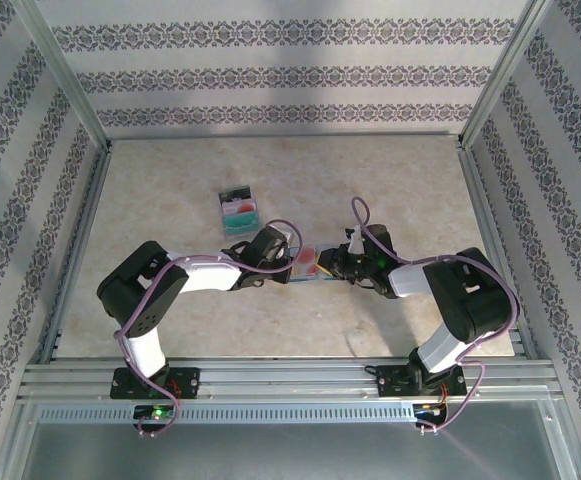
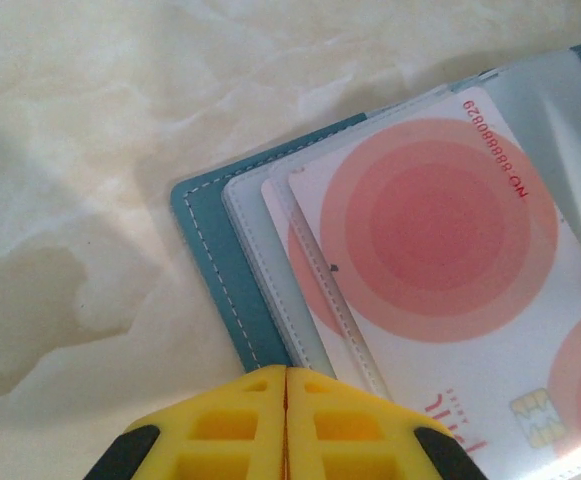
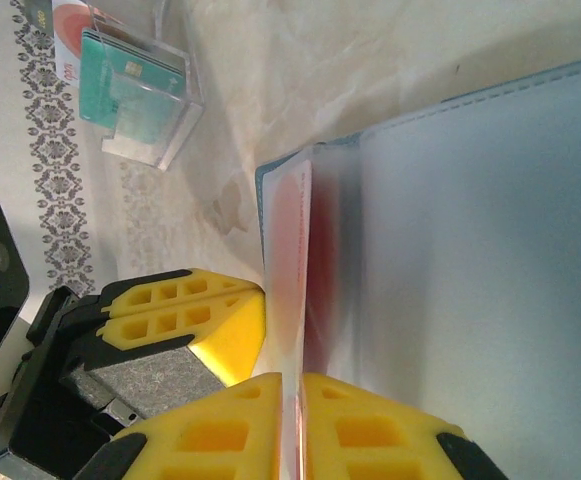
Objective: Take the credit cards out of the card holder
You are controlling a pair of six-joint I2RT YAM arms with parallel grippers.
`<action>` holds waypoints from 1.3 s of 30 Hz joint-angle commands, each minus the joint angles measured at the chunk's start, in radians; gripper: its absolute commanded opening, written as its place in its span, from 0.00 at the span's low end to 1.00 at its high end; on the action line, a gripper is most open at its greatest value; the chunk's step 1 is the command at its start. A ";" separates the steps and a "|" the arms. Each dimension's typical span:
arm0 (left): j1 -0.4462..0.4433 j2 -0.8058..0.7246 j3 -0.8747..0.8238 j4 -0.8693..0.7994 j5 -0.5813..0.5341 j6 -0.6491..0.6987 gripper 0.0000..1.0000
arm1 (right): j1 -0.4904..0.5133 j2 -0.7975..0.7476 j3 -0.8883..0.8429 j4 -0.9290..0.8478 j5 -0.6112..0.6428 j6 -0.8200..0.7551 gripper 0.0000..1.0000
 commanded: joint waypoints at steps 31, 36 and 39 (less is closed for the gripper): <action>0.017 -0.031 0.085 -0.029 0.054 0.038 0.08 | -0.014 0.003 -0.003 0.043 0.002 -0.001 0.03; 0.017 0.017 0.094 -0.023 0.073 0.030 0.08 | -0.009 0.011 0.000 0.045 0.001 0.002 0.03; 0.017 0.034 0.095 -0.023 0.082 0.029 0.08 | 0.001 0.029 0.011 0.055 0.002 0.008 0.05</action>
